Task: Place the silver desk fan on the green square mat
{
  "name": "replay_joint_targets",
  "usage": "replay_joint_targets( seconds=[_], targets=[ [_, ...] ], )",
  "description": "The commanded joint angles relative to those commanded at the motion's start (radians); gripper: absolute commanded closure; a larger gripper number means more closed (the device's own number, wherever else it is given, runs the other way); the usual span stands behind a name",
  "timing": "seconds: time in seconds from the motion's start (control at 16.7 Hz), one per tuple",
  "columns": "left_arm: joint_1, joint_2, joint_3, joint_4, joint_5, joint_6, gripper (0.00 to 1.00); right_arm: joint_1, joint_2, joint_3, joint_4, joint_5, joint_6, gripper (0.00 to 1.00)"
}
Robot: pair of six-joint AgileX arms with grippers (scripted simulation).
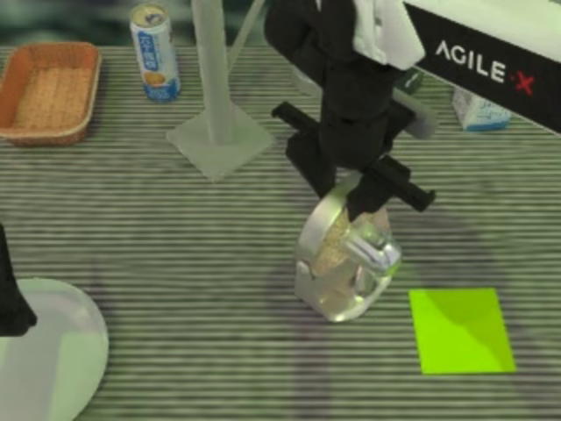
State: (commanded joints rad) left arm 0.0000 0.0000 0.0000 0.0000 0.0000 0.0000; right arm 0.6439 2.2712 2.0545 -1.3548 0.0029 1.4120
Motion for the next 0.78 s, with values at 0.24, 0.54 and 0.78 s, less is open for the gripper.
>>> replay_joint_targets(
  seconds=[0.24, 0.54, 0.78],
  targets=[
    [0.000, 0.000, 0.000, 0.000, 0.000, 0.000, 0.00, 0.000, 0.000, 0.000, 0.000, 0.000, 0.000, 1.00],
    [0.000, 0.000, 0.000, 0.000, 0.000, 0.000, 0.00, -0.002, 0.005, 0.042, -0.039, 0.000, 0.005, 1.00],
    [0.000, 0.000, 0.000, 0.000, 0.000, 0.000, 0.00, 0.004, 0.028, 0.208, -0.169, 0.000, 0.004, 1.00]
  ],
)
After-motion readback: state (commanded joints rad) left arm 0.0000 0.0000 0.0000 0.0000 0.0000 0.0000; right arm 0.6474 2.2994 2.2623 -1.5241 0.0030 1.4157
